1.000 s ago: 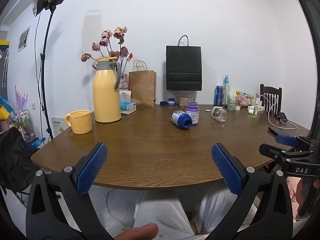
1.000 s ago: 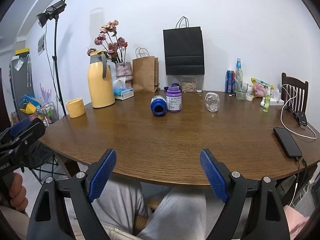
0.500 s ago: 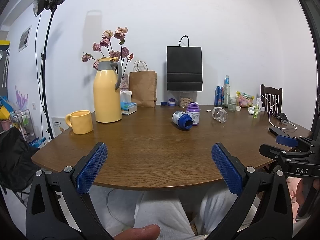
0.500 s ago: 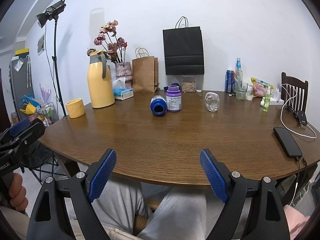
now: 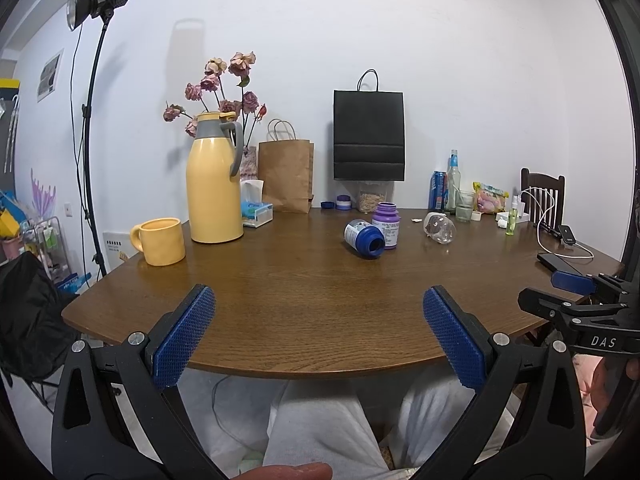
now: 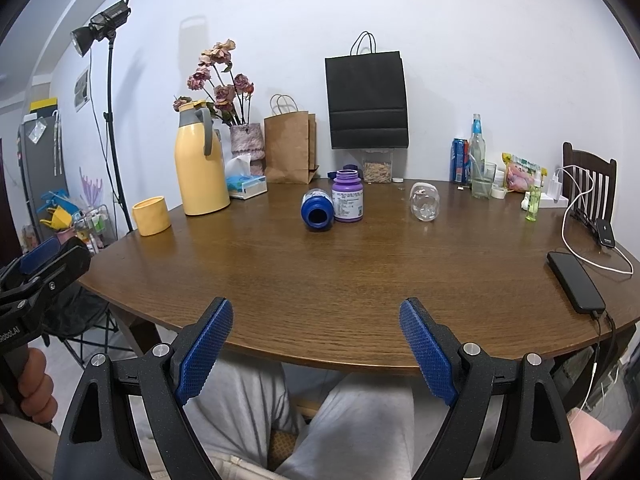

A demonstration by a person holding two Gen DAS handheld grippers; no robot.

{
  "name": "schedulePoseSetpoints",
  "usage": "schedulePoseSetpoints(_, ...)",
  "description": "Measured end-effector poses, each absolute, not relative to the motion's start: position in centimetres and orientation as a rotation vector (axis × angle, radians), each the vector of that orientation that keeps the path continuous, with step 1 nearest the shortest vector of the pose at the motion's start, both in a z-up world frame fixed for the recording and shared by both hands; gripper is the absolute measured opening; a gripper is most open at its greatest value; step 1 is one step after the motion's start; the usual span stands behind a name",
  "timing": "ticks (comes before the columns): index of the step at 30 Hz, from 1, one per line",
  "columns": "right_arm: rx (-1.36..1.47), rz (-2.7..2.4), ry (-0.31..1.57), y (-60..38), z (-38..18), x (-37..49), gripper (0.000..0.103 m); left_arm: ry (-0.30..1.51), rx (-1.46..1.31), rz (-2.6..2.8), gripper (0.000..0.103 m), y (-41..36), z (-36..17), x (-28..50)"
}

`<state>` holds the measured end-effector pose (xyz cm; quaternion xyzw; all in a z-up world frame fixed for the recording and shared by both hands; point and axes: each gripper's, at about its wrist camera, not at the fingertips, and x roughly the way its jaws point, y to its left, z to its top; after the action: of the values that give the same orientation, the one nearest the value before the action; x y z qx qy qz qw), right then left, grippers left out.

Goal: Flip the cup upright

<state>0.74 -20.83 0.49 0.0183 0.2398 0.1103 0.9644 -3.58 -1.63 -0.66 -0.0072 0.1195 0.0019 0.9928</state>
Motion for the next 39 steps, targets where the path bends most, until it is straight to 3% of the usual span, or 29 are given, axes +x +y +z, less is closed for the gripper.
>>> schedulePoseSetpoints(39,0.037,0.230,0.487,-20.27,-0.12,0.68,0.090,0.246,-0.024,0.008,0.103,-1.73,-1.01,-3.64)
